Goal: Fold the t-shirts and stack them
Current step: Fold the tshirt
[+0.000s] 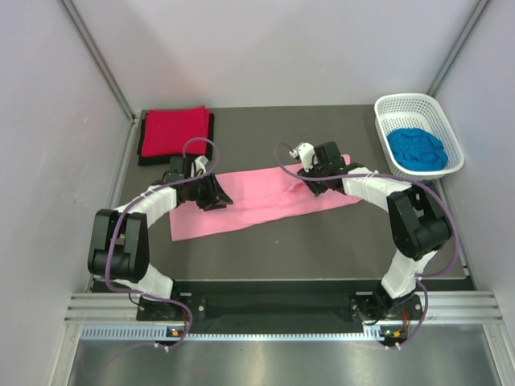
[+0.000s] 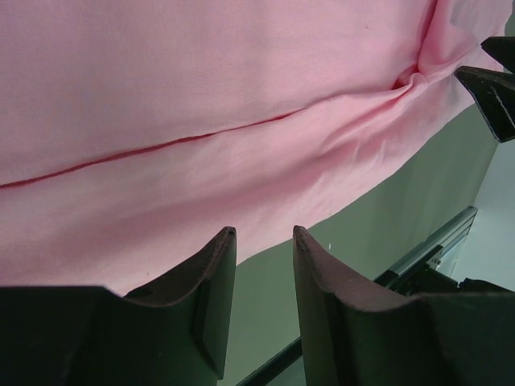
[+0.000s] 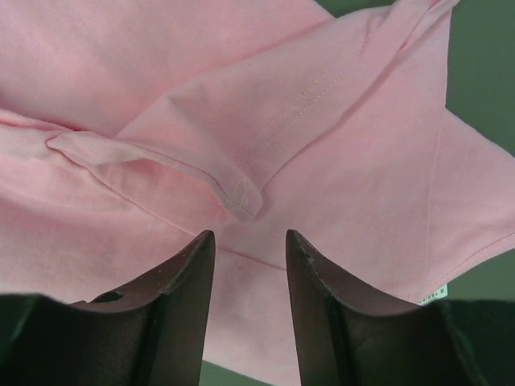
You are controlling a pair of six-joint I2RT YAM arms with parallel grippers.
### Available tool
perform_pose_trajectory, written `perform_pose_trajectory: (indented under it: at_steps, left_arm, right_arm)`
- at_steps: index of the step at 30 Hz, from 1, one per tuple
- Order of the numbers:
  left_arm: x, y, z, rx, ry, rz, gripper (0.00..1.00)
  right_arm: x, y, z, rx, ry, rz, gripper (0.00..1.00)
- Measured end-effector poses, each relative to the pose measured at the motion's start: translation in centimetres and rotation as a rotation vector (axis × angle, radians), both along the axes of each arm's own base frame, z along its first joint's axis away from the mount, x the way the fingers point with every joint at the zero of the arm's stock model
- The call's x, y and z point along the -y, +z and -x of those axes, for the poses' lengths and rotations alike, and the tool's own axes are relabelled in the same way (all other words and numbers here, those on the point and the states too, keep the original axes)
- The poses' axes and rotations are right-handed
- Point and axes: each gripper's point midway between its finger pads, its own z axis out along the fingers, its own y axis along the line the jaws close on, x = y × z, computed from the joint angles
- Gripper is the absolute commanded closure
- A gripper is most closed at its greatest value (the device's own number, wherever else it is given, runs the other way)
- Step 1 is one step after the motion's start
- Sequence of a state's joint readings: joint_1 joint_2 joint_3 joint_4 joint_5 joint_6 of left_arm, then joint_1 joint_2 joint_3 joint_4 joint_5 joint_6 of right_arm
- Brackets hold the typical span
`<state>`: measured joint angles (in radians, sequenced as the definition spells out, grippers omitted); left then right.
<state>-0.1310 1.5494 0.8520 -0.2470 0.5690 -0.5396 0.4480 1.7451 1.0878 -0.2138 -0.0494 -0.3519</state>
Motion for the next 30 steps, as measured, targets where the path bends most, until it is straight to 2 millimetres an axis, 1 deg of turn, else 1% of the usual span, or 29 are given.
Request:
perform_pose_trajectory:
  at_steps: [6, 14, 18, 22, 25, 26, 28, 29, 30]
  left_arm:
    - [-0.1, 0.0, 0.0, -0.001, 0.002, 0.003, 0.61]
    - [-0.3, 0.0, -0.1, -0.002, 0.008, 0.005, 0.61]
    - [-0.3, 0.0, -0.1, -0.006, 0.009, 0.01, 0.61]
    - [-0.4, -0.4, -0.1, -0.02, 0.013, 0.012, 0.62]
    - [-0.4, -0.4, -0.1, -0.021, 0.015, 0.016, 0.62]
    - [-0.4, -0.3, -0.2, -0.021, 0.015, 0.016, 0.62]
    - [-0.4, -0.3, -0.2, -0.019, 0.015, 0.017, 0.62]
    - [-0.4, -0.3, -0.2, -0.018, 0.016, 0.017, 0.62]
    - [-0.4, -0.3, -0.2, -0.019, 0.016, 0.018, 0.62]
  right_arm:
    - [-0.1, -0.8, 0.0, 0.0, 0.014, 0.036, 0.61]
    - [-1.7, -0.9, -0.5, 0.049, 0.048, 0.105, 0.61]
    - [-1.7, -1.1, -1.0, 0.068, 0.04, 0.135, 0.65]
    - [-1.2, -1.2, -1.2, 0.081, 0.022, 0.162, 0.69]
    - [-1.1, -1.0, -1.4, 0.093, 0.013, 0.174, 0.75]
    - [-1.2, -1.0, -1.4, 0.096, 0.012, 0.177, 0.84]
    - [-1.4, -0.9, -1.3, 0.101, 0.015, 0.182, 0.93]
    - [-1.6, -0.9, -1.2, 0.103, 0.018, 0.184, 1.0]
    - [-1.7, -0.9, -1.1, 0.105, 0.022, 0.187, 1.0]
